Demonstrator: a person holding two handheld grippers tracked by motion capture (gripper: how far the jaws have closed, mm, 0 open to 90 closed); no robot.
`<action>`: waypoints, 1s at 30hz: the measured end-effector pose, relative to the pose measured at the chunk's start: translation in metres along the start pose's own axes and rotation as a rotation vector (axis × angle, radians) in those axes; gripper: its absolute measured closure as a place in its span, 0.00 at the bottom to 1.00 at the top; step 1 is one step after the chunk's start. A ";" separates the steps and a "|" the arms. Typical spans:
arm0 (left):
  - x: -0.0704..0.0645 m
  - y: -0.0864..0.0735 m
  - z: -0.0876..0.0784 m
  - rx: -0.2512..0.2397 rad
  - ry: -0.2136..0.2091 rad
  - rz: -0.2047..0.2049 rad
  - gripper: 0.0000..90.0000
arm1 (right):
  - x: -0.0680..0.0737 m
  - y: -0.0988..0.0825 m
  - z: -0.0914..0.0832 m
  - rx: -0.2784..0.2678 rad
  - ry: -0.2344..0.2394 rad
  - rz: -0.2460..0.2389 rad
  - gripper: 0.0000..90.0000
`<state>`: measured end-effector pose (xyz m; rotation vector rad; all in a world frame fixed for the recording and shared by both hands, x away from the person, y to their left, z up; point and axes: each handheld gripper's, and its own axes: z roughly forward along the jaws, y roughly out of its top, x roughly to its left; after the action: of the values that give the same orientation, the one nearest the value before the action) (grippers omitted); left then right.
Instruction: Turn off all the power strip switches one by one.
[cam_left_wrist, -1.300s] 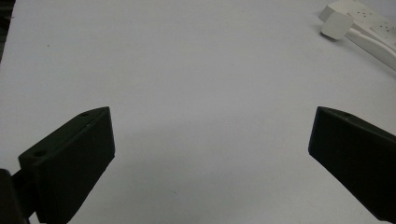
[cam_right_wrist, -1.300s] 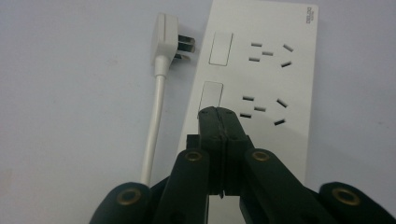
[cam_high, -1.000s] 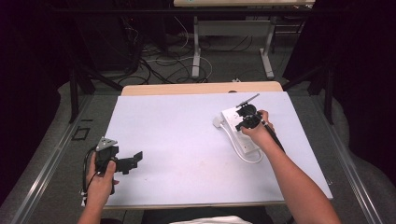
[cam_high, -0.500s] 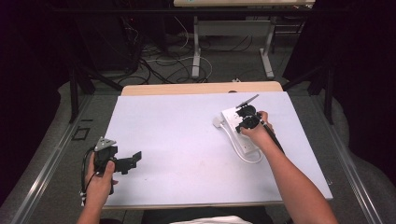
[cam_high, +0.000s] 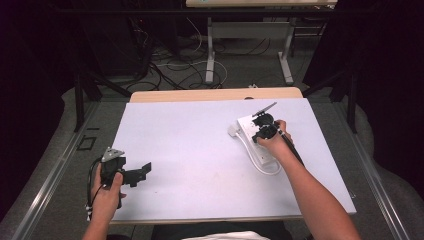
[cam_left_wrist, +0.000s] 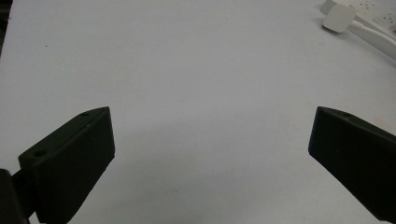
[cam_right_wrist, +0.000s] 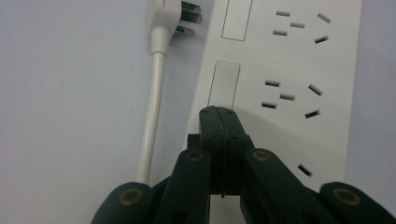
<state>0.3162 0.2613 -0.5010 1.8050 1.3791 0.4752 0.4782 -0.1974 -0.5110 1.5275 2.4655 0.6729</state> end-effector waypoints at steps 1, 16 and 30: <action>0.000 0.000 0.000 0.000 -0.002 0.004 0.01 | 0.000 0.000 0.001 -0.010 0.003 0.001 1.00; 0.001 0.001 -0.001 0.011 -0.001 0.004 0.01 | 0.001 0.006 -0.004 -0.022 -0.015 -0.016 1.00; 0.002 0.001 -0.002 0.003 -0.002 0.002 0.01 | 0.003 0.023 -0.004 -0.039 -0.020 0.002 1.00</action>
<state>0.3160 0.2637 -0.4995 1.8092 1.3776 0.4727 0.4939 -0.1878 -0.4968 1.5157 2.4220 0.6983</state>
